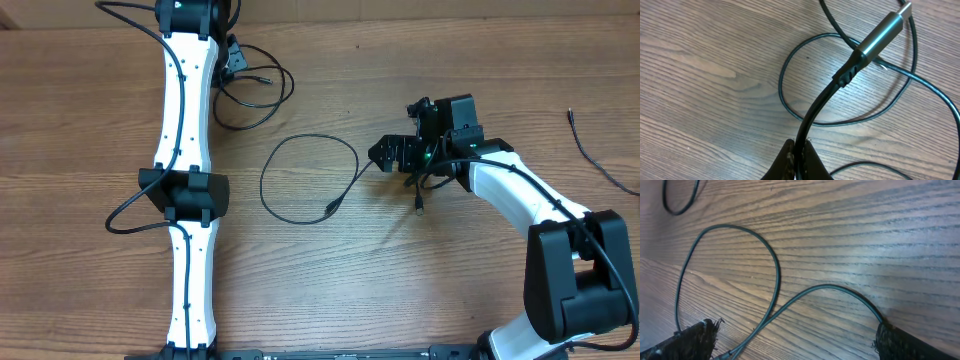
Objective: Untangle cables
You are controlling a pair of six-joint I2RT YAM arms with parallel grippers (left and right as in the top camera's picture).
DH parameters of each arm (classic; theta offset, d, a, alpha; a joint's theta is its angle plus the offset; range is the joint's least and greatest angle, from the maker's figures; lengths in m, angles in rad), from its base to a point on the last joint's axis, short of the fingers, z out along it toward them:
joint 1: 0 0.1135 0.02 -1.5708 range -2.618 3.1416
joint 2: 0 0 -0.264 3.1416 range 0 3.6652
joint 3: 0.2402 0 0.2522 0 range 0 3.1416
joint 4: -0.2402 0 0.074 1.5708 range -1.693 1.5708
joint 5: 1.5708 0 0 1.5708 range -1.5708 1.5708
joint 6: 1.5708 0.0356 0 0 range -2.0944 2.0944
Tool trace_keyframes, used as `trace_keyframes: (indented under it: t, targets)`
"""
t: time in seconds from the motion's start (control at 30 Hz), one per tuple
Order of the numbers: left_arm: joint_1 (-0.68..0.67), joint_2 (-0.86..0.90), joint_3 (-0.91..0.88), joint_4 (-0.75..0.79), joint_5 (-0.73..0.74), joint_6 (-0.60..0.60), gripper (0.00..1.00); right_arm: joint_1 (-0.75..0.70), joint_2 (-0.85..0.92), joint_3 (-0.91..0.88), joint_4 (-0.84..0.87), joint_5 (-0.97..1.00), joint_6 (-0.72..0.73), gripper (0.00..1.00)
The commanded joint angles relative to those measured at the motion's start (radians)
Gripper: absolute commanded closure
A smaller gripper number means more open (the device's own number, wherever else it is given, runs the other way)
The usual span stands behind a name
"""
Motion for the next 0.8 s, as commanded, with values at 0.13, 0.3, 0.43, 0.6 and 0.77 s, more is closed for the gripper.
trace_keyframes:
  t: [0.13,0.3,0.43,0.6,0.77]
  targets:
    - [-0.007,-0.018,0.0,-0.002,-0.027,-0.109,0.96,0.002,-0.001,0.002,0.006,-0.112,-0.004,0.0]
    - [-0.007,-0.018,-0.005,-0.003,-0.117,-0.139,0.72,0.002,-0.001,0.002,0.006,-0.176,-0.004,0.0]
    - [-0.006,-0.018,-0.005,-0.003,-0.154,-0.138,0.36,0.002,-0.001,0.002,0.024,-0.154,-0.005,0.0]
    - [-0.005,-0.019,-0.004,-0.001,-0.152,-0.111,0.17,0.008,-0.001,0.059,-0.026,-0.043,-0.003,0.0]
    - [0.019,-0.047,0.004,-0.003,-0.114,-0.012,0.02,0.051,-0.001,0.208,-0.19,0.143,-0.006,0.0]
